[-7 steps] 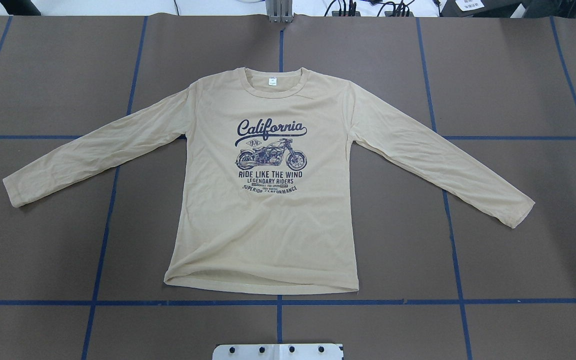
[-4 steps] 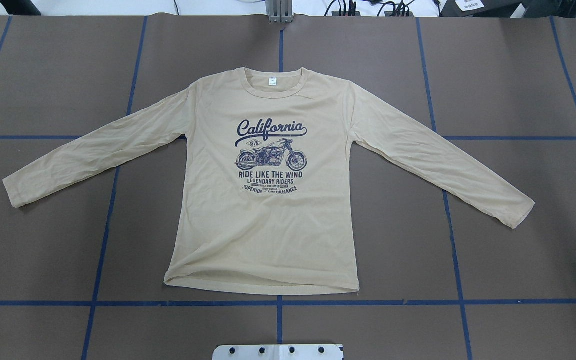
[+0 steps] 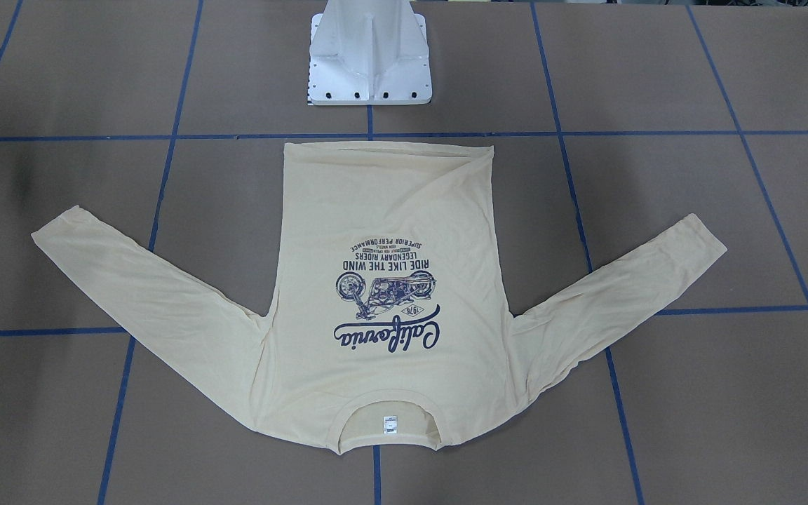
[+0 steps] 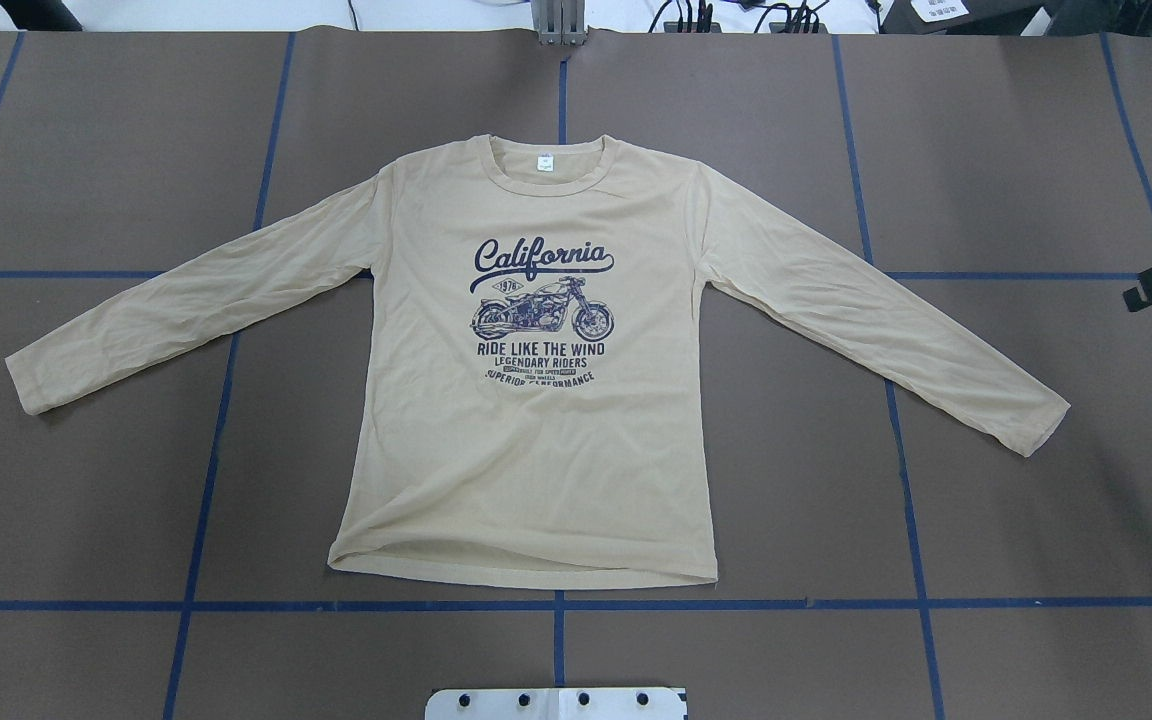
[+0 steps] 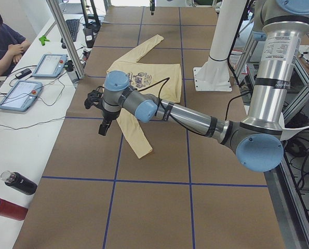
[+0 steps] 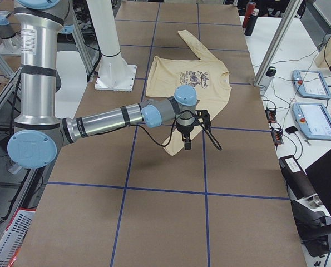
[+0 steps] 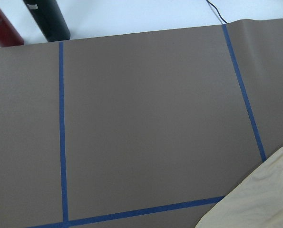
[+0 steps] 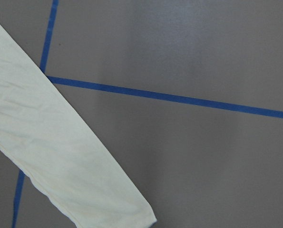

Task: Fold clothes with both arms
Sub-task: 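Move the right gripper down to the cuff of the sleeve nearest it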

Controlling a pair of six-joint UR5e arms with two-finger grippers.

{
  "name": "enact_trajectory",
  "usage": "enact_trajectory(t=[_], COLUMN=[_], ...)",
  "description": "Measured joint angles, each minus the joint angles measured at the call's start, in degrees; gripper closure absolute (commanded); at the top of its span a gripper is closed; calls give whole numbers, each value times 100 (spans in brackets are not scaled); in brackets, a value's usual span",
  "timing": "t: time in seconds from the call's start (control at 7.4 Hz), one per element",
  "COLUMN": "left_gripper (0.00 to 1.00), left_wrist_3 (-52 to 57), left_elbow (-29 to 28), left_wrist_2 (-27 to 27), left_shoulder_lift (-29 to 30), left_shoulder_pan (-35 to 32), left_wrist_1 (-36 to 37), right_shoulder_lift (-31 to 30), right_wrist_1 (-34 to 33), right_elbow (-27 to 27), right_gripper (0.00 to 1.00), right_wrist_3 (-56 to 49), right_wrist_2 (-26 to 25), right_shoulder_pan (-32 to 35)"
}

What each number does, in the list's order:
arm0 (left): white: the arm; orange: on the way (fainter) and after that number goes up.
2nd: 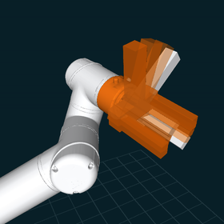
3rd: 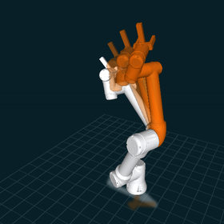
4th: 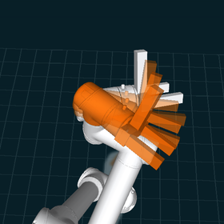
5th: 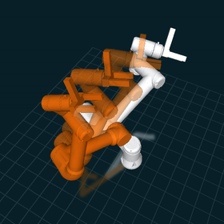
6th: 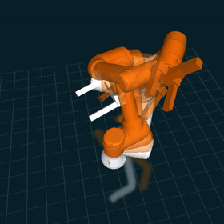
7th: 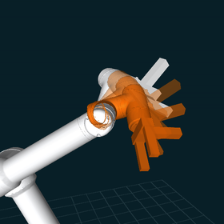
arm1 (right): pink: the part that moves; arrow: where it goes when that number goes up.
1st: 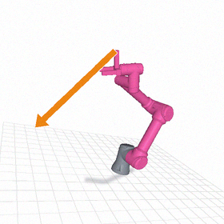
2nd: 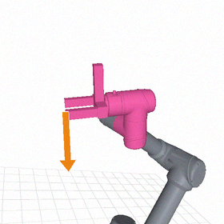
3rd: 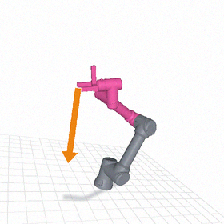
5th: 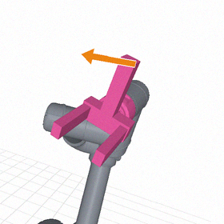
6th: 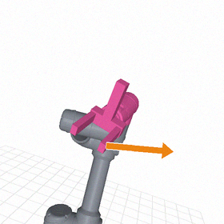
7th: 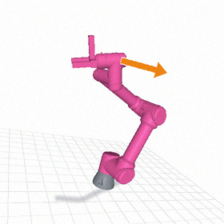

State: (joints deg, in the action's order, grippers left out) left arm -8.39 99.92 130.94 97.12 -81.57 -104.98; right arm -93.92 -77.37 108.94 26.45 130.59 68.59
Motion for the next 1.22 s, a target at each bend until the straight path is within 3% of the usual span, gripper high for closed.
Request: enact_trajectory(t=[0.41, 0.68, 0.81, 0.95, 1.22], left_gripper=[0, 0, 0, 0, 0], left_wrist_3=[215, 223, 223, 224, 224], left_elbow=[-18, -2, 4, 7, 12], left_wrist_2=[27, 37, 38, 37, 38], left_shoulder_lift=[-57, -111, -126, -135, -142], left_shoulder_pan=[-3, 0, -3, -5, -7], left_wrist_1=[45, 30, 25, 22, 21], right_shoulder_lift=[-413, -602, -550, -463, -412], right_wrist_1=[2155, 3150, 3786, 4368, 4789], right_elbow=[-373, -721, -1197, -1660, -1981], right_gripper=[6, 9, 19, 38, 45], right_wrist_3=[2238, 3195, 3340, 3383, 3398], right_wrist_2=[-768, -1424, -1643, -1722, -1728], right_shoulder_pan=[-1000, -1528, -1670, -1729, -1755])
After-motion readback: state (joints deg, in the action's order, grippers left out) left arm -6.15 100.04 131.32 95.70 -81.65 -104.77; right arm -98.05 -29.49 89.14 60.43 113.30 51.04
